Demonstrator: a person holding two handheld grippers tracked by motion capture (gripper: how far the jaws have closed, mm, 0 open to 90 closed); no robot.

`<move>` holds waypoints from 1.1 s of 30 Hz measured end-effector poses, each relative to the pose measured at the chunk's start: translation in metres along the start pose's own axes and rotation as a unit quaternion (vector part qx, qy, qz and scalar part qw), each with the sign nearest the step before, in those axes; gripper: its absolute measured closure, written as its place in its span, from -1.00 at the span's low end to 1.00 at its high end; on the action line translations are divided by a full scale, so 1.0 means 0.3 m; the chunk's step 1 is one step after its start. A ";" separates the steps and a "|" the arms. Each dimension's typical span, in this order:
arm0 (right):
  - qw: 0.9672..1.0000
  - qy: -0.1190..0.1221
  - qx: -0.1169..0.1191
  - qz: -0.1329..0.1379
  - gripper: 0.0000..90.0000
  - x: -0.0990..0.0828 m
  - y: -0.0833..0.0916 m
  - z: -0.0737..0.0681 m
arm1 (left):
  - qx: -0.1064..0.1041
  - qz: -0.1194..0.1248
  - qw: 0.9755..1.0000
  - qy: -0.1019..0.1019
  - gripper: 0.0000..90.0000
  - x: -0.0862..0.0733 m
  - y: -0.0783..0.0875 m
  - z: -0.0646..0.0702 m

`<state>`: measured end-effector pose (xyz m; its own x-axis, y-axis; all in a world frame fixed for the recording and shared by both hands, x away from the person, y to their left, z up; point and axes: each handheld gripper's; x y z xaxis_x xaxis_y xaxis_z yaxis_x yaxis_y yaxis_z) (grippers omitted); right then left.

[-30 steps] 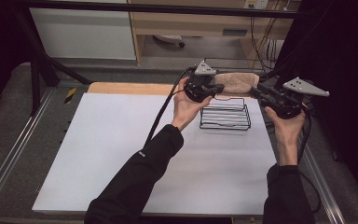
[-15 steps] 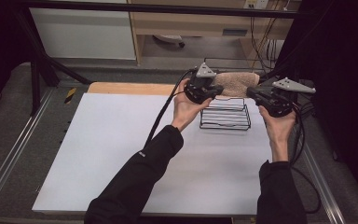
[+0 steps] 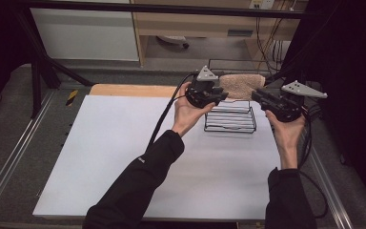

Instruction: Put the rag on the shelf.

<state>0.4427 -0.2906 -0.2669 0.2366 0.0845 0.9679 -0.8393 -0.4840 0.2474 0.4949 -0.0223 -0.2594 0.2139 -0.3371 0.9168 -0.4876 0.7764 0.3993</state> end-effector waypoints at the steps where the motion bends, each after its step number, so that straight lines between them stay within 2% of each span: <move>1: 1.000 -0.004 0.002 0.002 0.46 0.000 0.004 -0.003 | -0.001 -0.002 1.000 0.000 0.46 -0.003 0.008 0.000; 9: 1.000 -0.011 0.010 -0.004 0.00 -0.006 0.019 -0.034 | 0.003 -0.014 1.000 0.002 0.09 -0.046 0.076 -0.002; 13: 1.000 -0.013 0.013 -0.009 -0.22 -0.021 0.024 -0.057 | 0.005 -0.009 1.000 0.010 -0.08 -0.092 0.123 -0.010; 19: 0.999 -0.011 0.020 -0.025 -0.49 -0.063 0.022 -0.092 | 0.015 -0.017 1.000 0.016 -0.30 -0.188 0.202 -0.032; 24: 0.999 -0.019 0.031 -0.037 -0.68 -0.102 0.021 -0.116 | 0.027 -0.026 0.999 0.021 -0.41 -0.270 0.265 -0.050; 27: 0.998 -0.026 0.044 -0.039 -0.75 -0.125 0.019 -0.131 | 0.038 -0.038 0.998 0.021 -0.48 -0.324 0.308 -0.057; 33: 0.996 -0.022 0.056 -0.060 -0.86 -0.170 0.008 -0.173 | 0.055 -0.045 0.997 0.027 -0.60 -0.408 0.383 -0.062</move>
<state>0.4032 -0.2507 -0.3136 0.3560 0.1102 0.9280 -0.7444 -0.5669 0.3529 0.4283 0.1180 -0.3258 0.3046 -0.3711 0.8772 -0.5536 0.6805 0.4801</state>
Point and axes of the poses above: each handheld gripper's, and its own axes: y roughly backward along the jaws, x roughly out of its top, z roughly to its right
